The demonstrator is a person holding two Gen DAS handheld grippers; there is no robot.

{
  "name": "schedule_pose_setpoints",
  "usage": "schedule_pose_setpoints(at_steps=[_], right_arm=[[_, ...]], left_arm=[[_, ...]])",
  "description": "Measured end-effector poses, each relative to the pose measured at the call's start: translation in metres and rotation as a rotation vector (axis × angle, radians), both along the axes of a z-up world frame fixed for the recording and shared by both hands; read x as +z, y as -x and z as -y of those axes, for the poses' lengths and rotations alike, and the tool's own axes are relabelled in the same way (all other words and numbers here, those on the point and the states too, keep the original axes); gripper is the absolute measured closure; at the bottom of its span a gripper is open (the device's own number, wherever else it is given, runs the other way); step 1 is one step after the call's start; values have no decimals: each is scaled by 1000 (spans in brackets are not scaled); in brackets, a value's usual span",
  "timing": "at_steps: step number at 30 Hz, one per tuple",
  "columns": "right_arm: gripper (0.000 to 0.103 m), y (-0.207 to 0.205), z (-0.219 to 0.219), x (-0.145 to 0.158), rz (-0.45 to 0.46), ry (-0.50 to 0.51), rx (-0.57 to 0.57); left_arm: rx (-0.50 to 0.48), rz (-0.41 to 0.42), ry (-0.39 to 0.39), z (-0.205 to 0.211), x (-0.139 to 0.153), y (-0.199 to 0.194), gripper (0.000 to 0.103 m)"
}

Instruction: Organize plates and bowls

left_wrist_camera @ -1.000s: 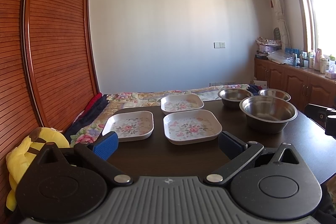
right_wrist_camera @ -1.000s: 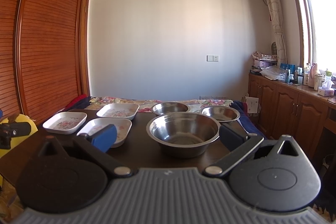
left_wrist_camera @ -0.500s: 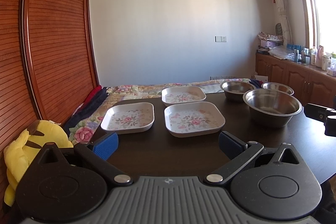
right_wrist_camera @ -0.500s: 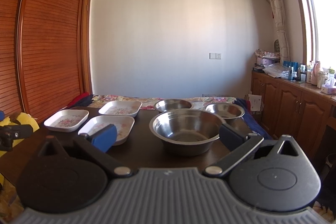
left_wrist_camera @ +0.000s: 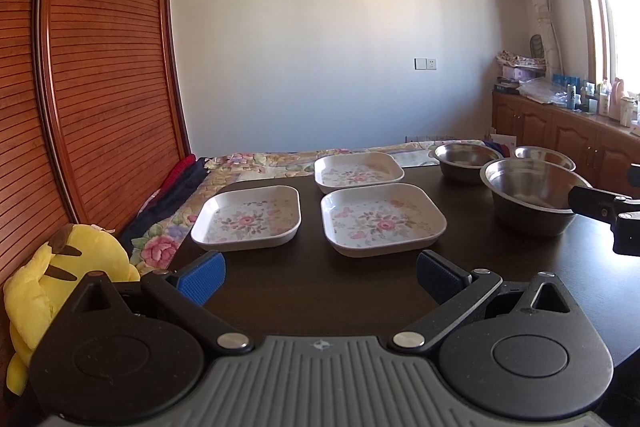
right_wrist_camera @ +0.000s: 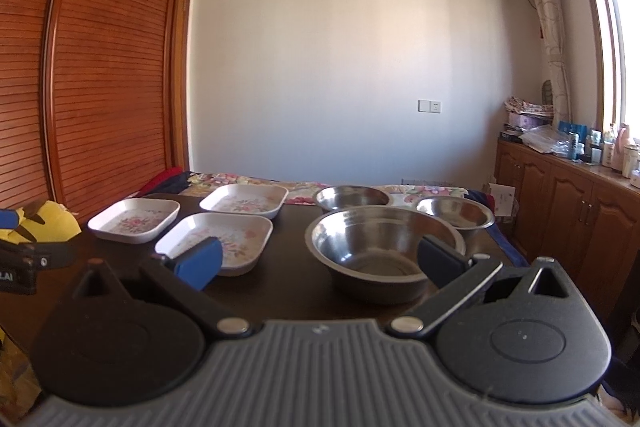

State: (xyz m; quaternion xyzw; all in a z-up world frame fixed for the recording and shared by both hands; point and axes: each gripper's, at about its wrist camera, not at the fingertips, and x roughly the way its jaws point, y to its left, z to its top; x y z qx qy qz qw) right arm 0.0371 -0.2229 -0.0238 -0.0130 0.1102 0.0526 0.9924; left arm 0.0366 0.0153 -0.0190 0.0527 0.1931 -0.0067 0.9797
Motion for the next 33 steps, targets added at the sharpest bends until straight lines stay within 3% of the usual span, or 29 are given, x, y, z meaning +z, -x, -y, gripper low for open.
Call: schedule_pose_setpoints(at_steps=[6, 22, 24, 28, 33], right_arm=[[0, -16, -12, 0, 6, 11, 39], [2, -69, -41, -5, -84, -3, 197], [12, -78, -46, -5, -96, 4, 213], [16, -95, -56, -9, -124, -1, 242], [32, -109, -67, -21, -179, 27, 266]], left_arm=[[2, -8, -8, -7, -1, -26, 0], [-53, -56, 5, -16, -12, -89, 2], [-58, -67, 2, -18, -14, -99, 5], [-71, -91, 5, -21, -19, -115, 10], [-109, -134, 30, -22, -26, -134, 26]])
